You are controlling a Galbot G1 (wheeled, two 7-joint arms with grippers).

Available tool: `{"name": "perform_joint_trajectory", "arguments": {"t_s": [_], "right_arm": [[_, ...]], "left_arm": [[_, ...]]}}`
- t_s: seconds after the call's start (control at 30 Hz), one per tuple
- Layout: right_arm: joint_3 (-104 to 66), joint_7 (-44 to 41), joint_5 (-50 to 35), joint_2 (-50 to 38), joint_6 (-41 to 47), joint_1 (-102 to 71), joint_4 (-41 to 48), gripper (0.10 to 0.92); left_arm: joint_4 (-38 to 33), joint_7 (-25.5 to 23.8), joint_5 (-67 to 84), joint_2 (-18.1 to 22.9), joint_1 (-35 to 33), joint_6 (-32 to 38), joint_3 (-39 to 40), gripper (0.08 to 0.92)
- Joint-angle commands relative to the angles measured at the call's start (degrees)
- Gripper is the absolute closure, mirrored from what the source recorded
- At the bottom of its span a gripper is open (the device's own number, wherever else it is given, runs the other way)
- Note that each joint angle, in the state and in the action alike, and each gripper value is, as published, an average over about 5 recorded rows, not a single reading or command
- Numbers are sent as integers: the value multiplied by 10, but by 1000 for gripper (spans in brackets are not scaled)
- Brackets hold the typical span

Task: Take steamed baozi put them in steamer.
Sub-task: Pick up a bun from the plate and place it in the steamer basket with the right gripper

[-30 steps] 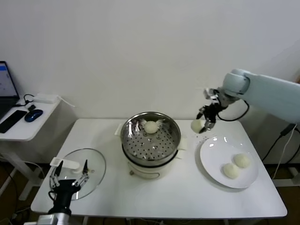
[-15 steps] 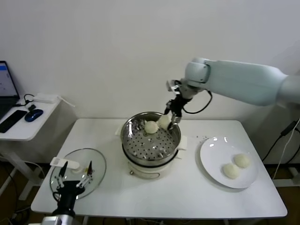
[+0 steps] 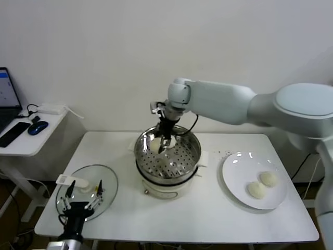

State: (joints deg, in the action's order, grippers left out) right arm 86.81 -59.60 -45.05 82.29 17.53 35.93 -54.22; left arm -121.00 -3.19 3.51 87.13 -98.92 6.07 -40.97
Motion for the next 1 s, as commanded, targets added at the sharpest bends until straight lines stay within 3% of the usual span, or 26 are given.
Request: {"name": "perform_joint_trajectory", "arguments": {"t_s": [0.03,0.87,1.0], "right_arm": [[-11,1,17,43,2,-48,47,338],[-33,6,56,39,-1,-70,62,338],[-35,8,57,39,-1,-70,62,287]], "left_arm": [[0,-1,-1,-1,1,-1,1,177],[-3,0,2,1,-5,-1,1,177],[-3,0,1,2,-4,-1,2,177]]}}
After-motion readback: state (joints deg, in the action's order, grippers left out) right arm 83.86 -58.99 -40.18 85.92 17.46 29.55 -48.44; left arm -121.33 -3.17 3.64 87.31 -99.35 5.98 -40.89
